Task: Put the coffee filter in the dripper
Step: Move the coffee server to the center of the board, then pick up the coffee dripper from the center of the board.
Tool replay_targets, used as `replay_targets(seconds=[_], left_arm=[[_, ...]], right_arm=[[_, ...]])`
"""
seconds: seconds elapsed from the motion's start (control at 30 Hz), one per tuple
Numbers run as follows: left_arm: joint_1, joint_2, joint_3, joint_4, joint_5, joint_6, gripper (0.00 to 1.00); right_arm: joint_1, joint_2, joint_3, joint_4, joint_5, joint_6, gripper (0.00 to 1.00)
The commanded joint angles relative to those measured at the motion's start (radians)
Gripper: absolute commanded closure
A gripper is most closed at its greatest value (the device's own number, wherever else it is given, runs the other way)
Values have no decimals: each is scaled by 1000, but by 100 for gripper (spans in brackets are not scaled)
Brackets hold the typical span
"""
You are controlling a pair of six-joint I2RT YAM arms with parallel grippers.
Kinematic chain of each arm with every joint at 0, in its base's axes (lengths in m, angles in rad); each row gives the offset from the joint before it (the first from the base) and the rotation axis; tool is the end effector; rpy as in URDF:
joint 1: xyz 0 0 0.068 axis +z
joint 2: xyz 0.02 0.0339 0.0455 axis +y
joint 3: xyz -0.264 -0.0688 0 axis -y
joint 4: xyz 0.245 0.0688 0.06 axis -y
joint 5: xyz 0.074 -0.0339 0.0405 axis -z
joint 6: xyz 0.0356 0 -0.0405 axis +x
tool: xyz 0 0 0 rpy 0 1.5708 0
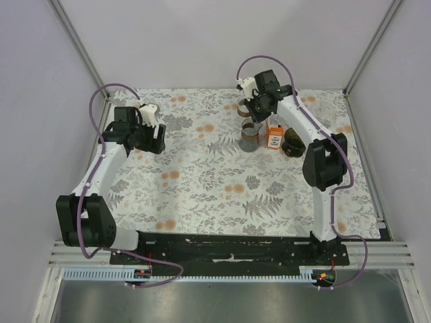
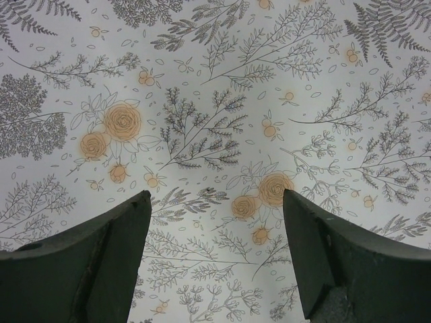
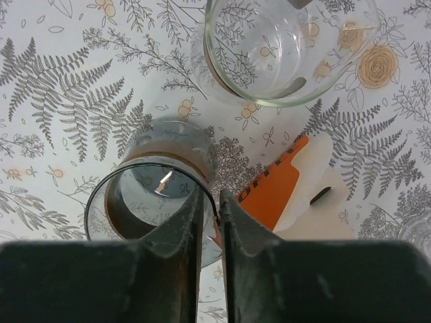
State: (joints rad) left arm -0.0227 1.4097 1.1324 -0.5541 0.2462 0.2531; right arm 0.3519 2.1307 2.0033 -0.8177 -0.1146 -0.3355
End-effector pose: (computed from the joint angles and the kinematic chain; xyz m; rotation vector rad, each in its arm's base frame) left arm 0.3026 -0.0155 0.2845 0.4392 2.3367 -0.1861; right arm 0.4444 0.1675 0.2769 -0.8907 2.3503 0.1508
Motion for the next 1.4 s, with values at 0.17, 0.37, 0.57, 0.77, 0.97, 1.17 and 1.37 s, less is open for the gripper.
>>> replay_targets(seconds=[0.17,0.37,0.57,0.77,0.97,1.17,1.37], left_arm=[[3,-60,18,-12,18,34,16],[3,-71,20,-15,38,37,16],[4,-71,20,-23,50,37,16],[4,-81,18,-27,45,43,16],[4,-81,15,-29,48,49,16],[4,-87,13,-32,51,52,16],[4,-94,12,-32,65,54,16]], right_arm=[[81,-115,-124,69,76,133,100],[176,-225,-253,106,62,334,100],[317,-209,-250,127,170,421,100],[343,-167,-199,123,161,489,100],[354,-201,-153,72,131,466,50],[251,-451,-251,84,296,420,26],[-82,-647,-515,233,285,478,27]])
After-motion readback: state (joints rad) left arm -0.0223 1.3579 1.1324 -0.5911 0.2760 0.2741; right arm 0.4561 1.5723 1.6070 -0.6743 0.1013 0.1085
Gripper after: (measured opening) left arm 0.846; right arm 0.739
